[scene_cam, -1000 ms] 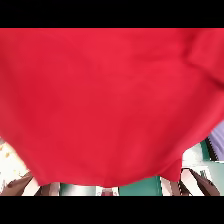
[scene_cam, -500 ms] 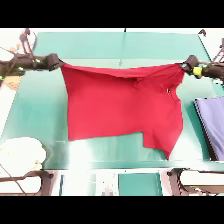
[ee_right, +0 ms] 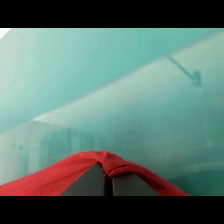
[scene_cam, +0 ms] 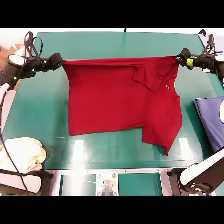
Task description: Fold the shirts.
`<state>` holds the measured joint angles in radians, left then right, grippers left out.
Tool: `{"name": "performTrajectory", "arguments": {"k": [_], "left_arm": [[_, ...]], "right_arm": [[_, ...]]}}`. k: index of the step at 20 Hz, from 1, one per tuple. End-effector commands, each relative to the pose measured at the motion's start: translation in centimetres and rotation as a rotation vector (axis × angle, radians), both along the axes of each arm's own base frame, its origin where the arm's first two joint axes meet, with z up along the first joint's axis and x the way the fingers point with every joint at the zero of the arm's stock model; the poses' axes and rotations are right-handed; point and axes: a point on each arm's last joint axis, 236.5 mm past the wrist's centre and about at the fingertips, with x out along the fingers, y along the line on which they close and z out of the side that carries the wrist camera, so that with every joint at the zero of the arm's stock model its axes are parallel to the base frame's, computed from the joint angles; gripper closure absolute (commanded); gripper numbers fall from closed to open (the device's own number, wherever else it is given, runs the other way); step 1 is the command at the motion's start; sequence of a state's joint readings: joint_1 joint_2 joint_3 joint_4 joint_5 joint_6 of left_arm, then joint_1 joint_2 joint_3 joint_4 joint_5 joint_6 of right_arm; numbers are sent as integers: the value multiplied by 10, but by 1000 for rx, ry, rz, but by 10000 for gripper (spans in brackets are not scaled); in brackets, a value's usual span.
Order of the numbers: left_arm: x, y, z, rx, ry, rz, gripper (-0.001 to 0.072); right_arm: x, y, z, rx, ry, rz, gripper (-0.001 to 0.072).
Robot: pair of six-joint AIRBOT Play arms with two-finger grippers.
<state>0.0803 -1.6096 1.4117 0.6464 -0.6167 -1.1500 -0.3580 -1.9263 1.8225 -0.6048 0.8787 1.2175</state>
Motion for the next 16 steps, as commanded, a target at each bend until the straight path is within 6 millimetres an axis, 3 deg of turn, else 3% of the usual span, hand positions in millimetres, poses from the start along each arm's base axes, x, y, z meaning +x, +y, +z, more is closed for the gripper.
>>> {"name": "performTrajectory", "arguments": {"k": [1, 4, 8, 10, 16], "left_arm": [[12, 6, 20, 6, -56, 26, 688], [5, -3, 8, 2, -12, -21, 688], [-36, -24, -46, 23, 213, -175, 688], [-55, -27, -63, 31, 298, -215, 688], [-86, -46, -113, 29, 414, -224, 688]], "right_arm": [[10, -3, 12, -7, -35, 1, 693], [0, -4, -1, -40, 15, 34, 693], [-50, -29, -42, -105, 239, 106, 693], [-76, -37, -57, -122, 335, 153, 694], [-125, -37, -110, -208, 552, 236, 693]]}}
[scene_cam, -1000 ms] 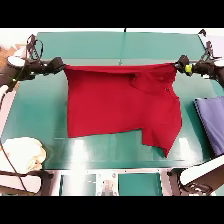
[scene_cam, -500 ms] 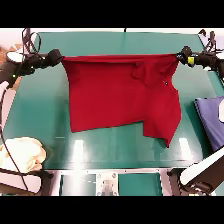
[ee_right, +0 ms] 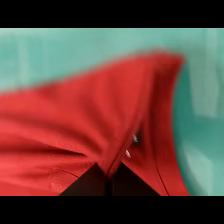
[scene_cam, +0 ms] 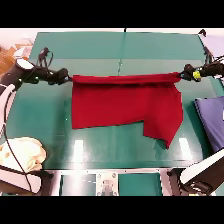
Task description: Fold the shirts.
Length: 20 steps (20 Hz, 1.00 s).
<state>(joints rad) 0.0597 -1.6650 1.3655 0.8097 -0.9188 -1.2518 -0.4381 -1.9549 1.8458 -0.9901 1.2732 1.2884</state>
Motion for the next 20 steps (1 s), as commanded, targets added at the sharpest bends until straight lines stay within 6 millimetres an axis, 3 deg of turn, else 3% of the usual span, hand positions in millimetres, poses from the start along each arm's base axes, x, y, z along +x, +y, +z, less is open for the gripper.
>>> {"name": "performTrajectory", "arguments": {"k": [1, 3, 7, 8, 9, 10, 14, 15, 16, 17, 20], "left_arm": [[-17, -15, -32, 27, 52, -6, 688], [-18, -22, -39, 35, 48, -2, 688], [-24, -27, -40, 12, 84, 10, 685], [-29, -30, -40, 6, 101, -5, 506], [-37, -33, -39, -10, 136, -27, 196], [-48, -36, -35, -30, 185, -53, 155], [-91, -21, 3, -134, 406, -136, 157], [-101, -16, 11, -151, 450, -138, 253], [-113, -11, 18, -153, 477, -161, 496], [-124, -6, 23, -124, 494, -184, 672], [-148, 3, 34, 20, 441, -197, 689]], "right_arm": [[-35, 2, -37, -46, 150, 55, 693], [-40, 5, -49, -52, 170, 55, 693], [-36, 7, -49, -47, 156, 48, 691], [-38, 9, -48, -40, 162, 52, 571], [-41, 10, -46, -33, 175, 62, 314], [-47, 9, -41, -27, 192, 75, 229], [-72, -9, -8, 18, 280, 35, 238], [-83, -11, 1, 33, 306, 28, 341], [-94, -11, 8, 47, 330, 34, 596], [-107, -8, 14, 64, 360, 33, 691], [-143, 7, 22, 90, 397, 2, 691]]}}
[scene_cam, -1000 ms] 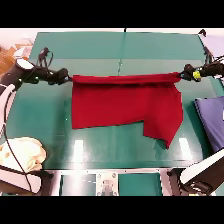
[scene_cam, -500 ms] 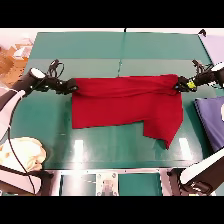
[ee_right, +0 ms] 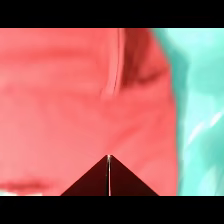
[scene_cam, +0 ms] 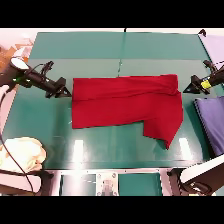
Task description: Fold the shirts.
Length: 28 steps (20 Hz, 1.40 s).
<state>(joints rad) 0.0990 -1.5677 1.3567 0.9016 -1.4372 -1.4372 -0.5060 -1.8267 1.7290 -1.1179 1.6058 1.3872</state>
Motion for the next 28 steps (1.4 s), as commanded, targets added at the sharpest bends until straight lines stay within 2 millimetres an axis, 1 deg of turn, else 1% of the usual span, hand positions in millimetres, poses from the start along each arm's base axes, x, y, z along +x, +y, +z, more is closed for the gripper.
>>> {"name": "performTrajectory", "arguments": {"k": [1, 3, 4, 6, 7, 8, 9, 10, 11, 14, 18, 19, 24, 26, 28], "left_arm": [[-38, 6, 18, 109, -31, -58, 689], [-55, -8, 24, 146, -143, -47, 689], [-62, -16, 25, 149, -190, -16, 688], [-85, -41, 15, 109, -209, 66, 682], [-102, -56, 5, 85, -193, 56, 401], [-118, -67, -8, 76, -157, 48, 66], [-130, -75, -21, 81, -126, 44, -10], [-137, -83, -32, 87, -123, 42, -10], [-140, -89, -42, 88, -113, 75, -10], [-138, -98, -58, 83, -111, 193, -11], [-120, -92, -69, 64, -106, 380, -10], [-119, -90, -72, 63, -96, 410, -10], [-128, -86, -100, 97, 13, 472, -10], [-118, -83, -106, 95, 5, 523, -9], [-95, -79, -103, 75, -68, 587, -9]], "right_arm": [[-44, 15, 12, 26, 53, -47, 692], [-70, 22, 12, 5, 24, -112, 693], [-85, 26, 8, -12, 6, -149, 692], [-120, 44, -7, -23, 8, -224, 691], [-135, 54, -16, -23, 11, -238, 691], [-148, 62, -25, -21, 22, -250, 691], [-159, 68, -33, -16, 37, -255, 691], [-167, 73, -38, -7, 51, -259, 691], [-166, 76, -40, 5, 49, -268, 691], [-147, 78, -35, 38, -15, -321, 691], [-137, 73, -34, 24, -52, -348, 691], [-135, 70, -35, 18, -62, -355, 691], [-119, 62, -32, 4, -121, -401, 691], [-115, 59, -31, -4, -140, -415, 691], [-110, 53, -31, -21, -162, -430, 691]]}}
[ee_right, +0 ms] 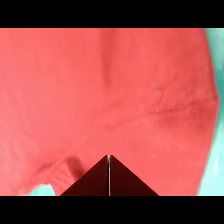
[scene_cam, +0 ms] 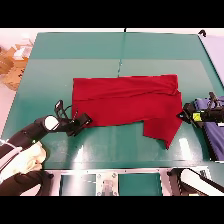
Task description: Fold the shirts.
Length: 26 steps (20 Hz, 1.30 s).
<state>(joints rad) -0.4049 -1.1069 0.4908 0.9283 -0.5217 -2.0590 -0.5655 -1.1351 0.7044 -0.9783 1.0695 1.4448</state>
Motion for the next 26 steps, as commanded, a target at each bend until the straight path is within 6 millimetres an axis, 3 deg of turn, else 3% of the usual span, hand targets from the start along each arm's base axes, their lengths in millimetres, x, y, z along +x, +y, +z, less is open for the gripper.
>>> {"name": "performTrajectory", "arguments": {"k": [1, 2, 3, 4, 6, 8, 10, 16, 21, 26], "left_arm": [[33, 12, -1, 12, -105, 108, -7], [44, 14, 4, 12, -151, 132, 164], [57, 18, 11, 16, -208, 155, 496], [67, 25, 16, 21, -250, 182, 693], [75, 41, 16, 21, -240, 233, 688], [60, 54, 5, 30, -144, 221, 688], [46, 60, -2, 56, -92, 148, 688], [40, 62, -4, 73, -82, 91, 688], [33, 60, -6, 79, -68, 48, 688], [32, 59, -7, 78, -63, 46, 688]], "right_arm": [[10, -9, 1, -30, -39, -34, 691], [11, -10, 1, -31, -40, -35, 691], [10, -10, 1, -31, -39, -35, 691], [10, -10, 1, -31, -39, -35, 691], [10, -9, 1, -30, -39, -34, 691], [7, -6, 1, -22, -27, -21, 654], [-3, -9, -4, -49, 5, 18, 335], [-50, 2, -15, -15, 201, 75, 323], [-81, 39, -48, 119, 280, 19, 322], [-77, 68, -72, 217, 190, -52, 324]]}}
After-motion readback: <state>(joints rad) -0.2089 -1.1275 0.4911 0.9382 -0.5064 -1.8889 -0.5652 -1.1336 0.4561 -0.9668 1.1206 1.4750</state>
